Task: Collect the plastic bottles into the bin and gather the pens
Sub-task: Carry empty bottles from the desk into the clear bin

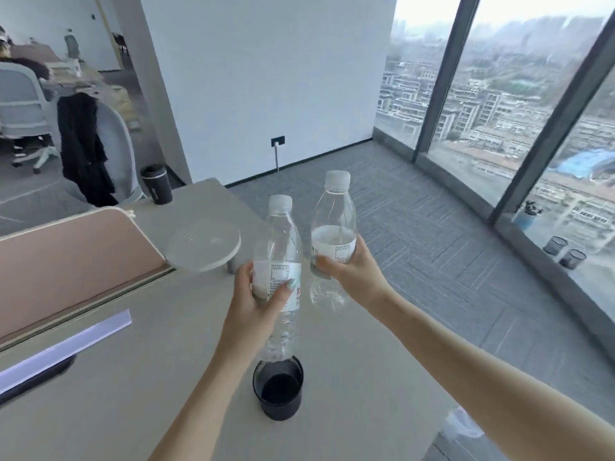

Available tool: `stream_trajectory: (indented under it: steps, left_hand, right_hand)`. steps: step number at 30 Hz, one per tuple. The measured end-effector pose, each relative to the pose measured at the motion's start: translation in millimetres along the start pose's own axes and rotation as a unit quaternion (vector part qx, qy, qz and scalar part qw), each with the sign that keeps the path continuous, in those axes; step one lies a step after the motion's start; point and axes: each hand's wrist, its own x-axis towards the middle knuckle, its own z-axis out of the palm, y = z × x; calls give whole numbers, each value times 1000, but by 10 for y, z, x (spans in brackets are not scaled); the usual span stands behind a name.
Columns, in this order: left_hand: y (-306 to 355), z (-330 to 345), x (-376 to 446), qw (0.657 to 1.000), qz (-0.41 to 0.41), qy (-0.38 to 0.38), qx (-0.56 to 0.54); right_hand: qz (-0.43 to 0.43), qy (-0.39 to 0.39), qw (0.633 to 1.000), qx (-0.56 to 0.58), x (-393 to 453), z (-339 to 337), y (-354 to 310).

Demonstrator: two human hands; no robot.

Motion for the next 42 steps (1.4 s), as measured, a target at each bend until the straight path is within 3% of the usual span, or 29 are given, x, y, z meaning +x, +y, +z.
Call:
stream_trajectory:
  steps: [7,18,30,42]
  left_hand:
    - [579,1368,-287,996,61,-69,0]
    - [935,3107,-1086,983,94,-159,10]
    - [992,4175,-1186,970,111,-214,33]
    - [472,4973,-313,963,61,-251,77]
  right_hand:
    - [37,167,985,14,-656,-1651,63]
    - [27,309,951,-4,-1924,-3633,156]
    - [84,407,909,7,-2654,-4615,574]
    - [152,423,893,-6,-2022,-5074,1239]
